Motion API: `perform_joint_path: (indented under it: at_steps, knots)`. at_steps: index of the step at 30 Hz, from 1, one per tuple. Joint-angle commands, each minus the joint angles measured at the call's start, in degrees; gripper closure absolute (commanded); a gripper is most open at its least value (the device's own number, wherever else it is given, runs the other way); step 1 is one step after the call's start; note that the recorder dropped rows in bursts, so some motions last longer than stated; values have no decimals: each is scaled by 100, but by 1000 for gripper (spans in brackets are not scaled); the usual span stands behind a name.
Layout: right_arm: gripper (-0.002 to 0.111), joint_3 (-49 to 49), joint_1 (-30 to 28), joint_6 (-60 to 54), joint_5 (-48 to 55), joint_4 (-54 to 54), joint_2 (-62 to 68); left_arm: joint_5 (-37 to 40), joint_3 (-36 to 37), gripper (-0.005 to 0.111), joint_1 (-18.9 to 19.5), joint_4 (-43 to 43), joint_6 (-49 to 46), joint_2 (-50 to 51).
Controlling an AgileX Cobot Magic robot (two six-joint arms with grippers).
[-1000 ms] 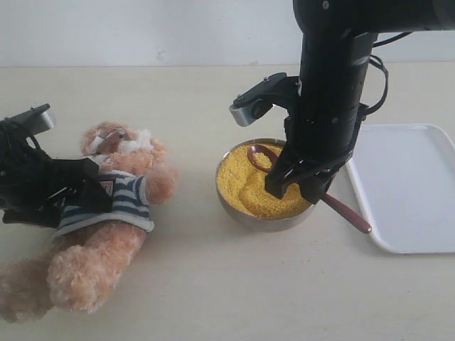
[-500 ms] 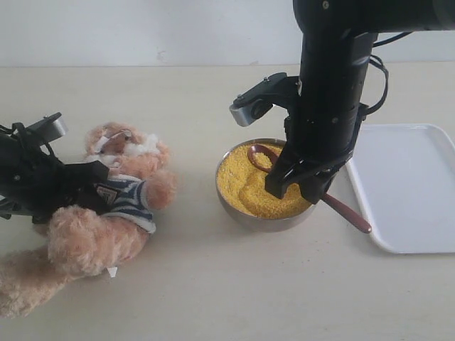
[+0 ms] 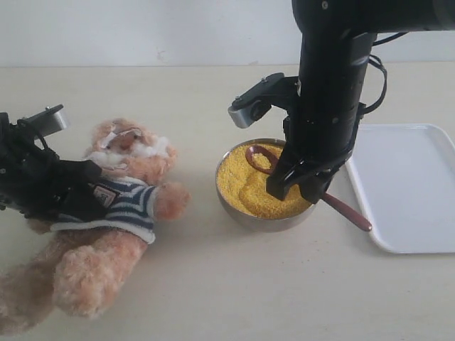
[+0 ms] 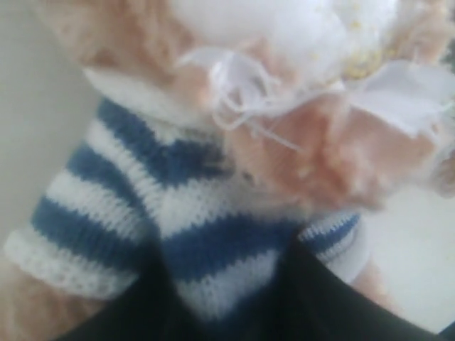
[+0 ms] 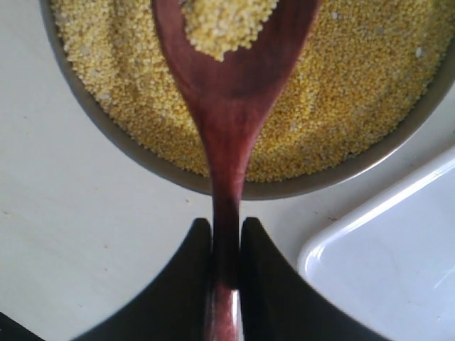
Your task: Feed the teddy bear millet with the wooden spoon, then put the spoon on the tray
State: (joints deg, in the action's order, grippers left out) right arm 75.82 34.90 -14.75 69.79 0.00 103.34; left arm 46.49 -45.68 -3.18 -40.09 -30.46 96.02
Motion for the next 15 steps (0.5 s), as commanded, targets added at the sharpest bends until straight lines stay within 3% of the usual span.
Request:
perform_joint_path:
  at_steps: [1, 15]
  knots:
    - [109, 29, 169, -106, 17, -94, -92, 529, -36, 103, -36, 227, 45, -384]
    - [109, 868, 365, -90, 17, -81, -230, 1129, -159, 103, -382, 516, 255, -536]
